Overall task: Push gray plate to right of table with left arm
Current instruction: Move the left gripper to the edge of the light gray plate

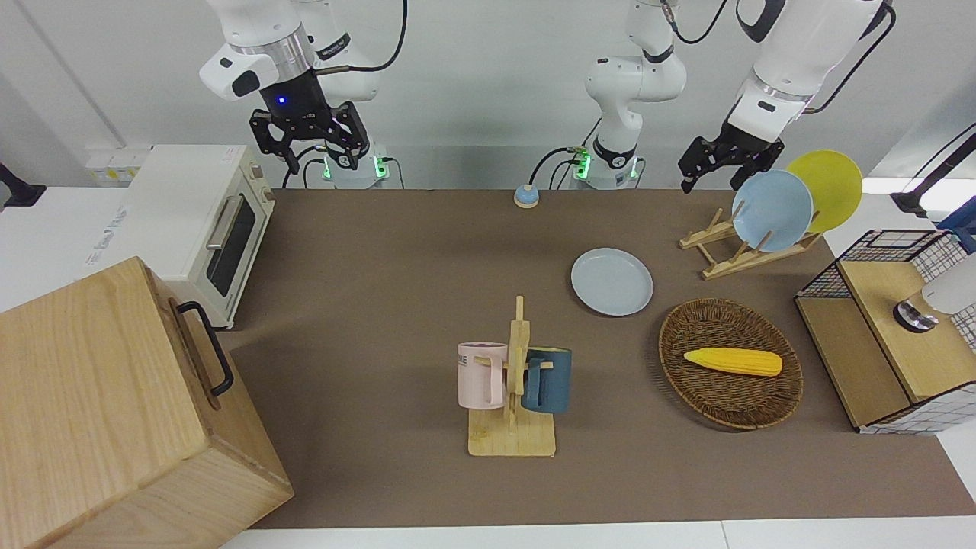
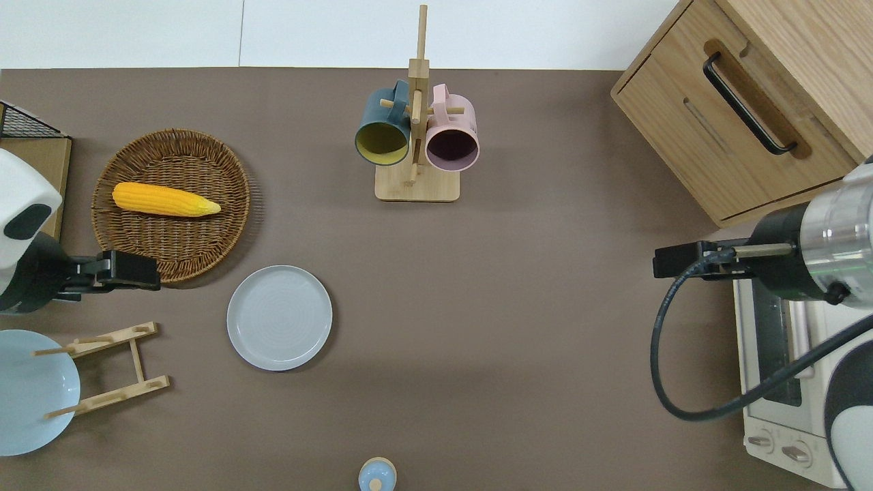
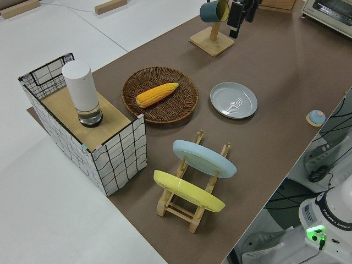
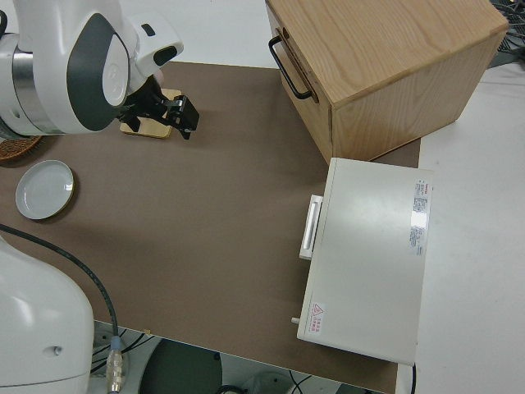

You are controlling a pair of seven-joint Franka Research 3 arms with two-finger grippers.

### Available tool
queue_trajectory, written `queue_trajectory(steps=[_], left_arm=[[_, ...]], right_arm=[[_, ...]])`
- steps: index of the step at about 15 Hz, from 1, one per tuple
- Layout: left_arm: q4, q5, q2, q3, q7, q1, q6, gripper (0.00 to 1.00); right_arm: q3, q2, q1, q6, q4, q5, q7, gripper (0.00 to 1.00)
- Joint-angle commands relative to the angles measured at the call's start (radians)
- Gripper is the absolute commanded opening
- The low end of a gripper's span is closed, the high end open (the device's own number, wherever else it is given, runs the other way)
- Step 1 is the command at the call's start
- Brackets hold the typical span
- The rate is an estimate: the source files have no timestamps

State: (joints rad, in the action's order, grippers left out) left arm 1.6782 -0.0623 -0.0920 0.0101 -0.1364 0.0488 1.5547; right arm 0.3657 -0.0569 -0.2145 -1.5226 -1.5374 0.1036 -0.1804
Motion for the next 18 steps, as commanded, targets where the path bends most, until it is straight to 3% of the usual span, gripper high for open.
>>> queue_trajectory(steps=[1, 18], left_arm=[[-0.011, 0.018, -0.002, -0.009, 0.014, 0.008, -0.022, 0.99], [0.081, 0.019, -0.022, -0.021, 0.017, 0.002, 0.01, 0.99]], right_arm=[[0.004, 0.006, -0.006, 0.005, 0.014, 0.016, -0.002, 0.996], [0.004, 0.006, -0.006, 0.005, 0.014, 0.016, -0.002, 0.996]])
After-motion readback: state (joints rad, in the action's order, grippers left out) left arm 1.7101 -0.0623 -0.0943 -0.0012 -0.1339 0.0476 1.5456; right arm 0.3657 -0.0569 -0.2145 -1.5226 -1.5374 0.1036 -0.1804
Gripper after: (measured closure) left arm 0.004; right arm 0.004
